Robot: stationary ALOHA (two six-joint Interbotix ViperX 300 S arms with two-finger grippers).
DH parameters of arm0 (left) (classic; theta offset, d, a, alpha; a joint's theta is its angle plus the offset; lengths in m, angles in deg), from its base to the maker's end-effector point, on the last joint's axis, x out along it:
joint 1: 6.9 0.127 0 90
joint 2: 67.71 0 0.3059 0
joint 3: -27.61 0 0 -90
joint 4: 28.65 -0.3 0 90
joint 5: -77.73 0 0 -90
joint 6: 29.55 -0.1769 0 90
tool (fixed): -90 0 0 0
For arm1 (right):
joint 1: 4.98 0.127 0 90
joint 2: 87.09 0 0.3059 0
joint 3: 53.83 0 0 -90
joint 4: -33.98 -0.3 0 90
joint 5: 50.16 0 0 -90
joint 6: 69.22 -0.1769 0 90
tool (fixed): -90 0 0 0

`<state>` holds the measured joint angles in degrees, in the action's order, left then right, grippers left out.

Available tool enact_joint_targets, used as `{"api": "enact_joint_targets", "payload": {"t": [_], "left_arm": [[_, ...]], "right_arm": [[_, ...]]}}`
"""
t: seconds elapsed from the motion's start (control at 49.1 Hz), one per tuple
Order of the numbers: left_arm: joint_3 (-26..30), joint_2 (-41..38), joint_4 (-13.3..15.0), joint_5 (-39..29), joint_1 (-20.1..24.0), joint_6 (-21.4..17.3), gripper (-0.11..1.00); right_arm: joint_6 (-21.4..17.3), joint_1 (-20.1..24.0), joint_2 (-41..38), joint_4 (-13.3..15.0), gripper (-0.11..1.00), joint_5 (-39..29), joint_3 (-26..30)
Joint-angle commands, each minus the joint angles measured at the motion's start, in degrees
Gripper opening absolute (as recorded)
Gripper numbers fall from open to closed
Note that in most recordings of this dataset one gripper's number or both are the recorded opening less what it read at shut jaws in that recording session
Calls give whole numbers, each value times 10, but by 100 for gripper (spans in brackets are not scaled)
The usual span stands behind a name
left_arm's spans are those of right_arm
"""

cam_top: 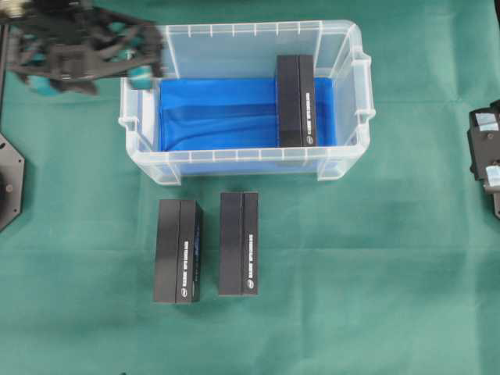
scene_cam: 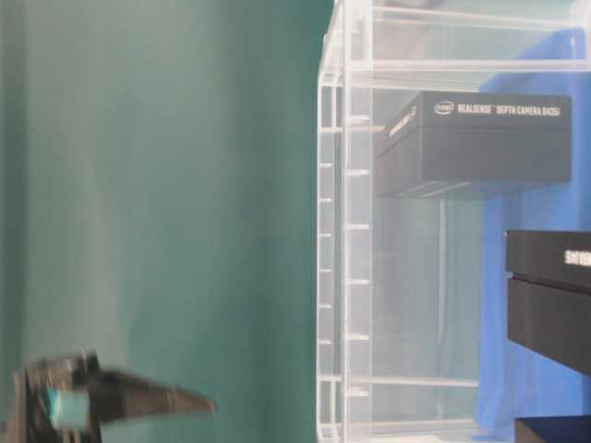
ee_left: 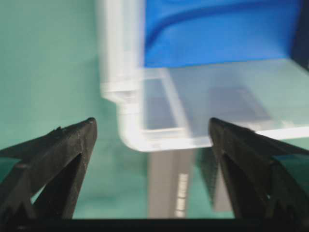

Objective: Take the box out of the case with the left arm.
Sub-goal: 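Move the open left gripper over the right black box in the bin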

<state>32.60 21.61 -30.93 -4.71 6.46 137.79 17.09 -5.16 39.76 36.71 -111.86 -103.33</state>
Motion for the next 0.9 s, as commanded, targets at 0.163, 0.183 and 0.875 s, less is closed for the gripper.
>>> {"api": "enact_joint_targets", "payload": {"t": [0.163,0.183,0.875], "left_arm": [[124,-82,-1,-3,-10,0,94],[133,-90,-1,-3,-11,0,94],[282,-242,-4,34,-21,-13,94]], "right_arm": [[-1,-1,-2,-1,-1,3,15],[-1,-1,-2,-2,-1,2,15],[4,-1,-2,2,-1,3,14]]}}
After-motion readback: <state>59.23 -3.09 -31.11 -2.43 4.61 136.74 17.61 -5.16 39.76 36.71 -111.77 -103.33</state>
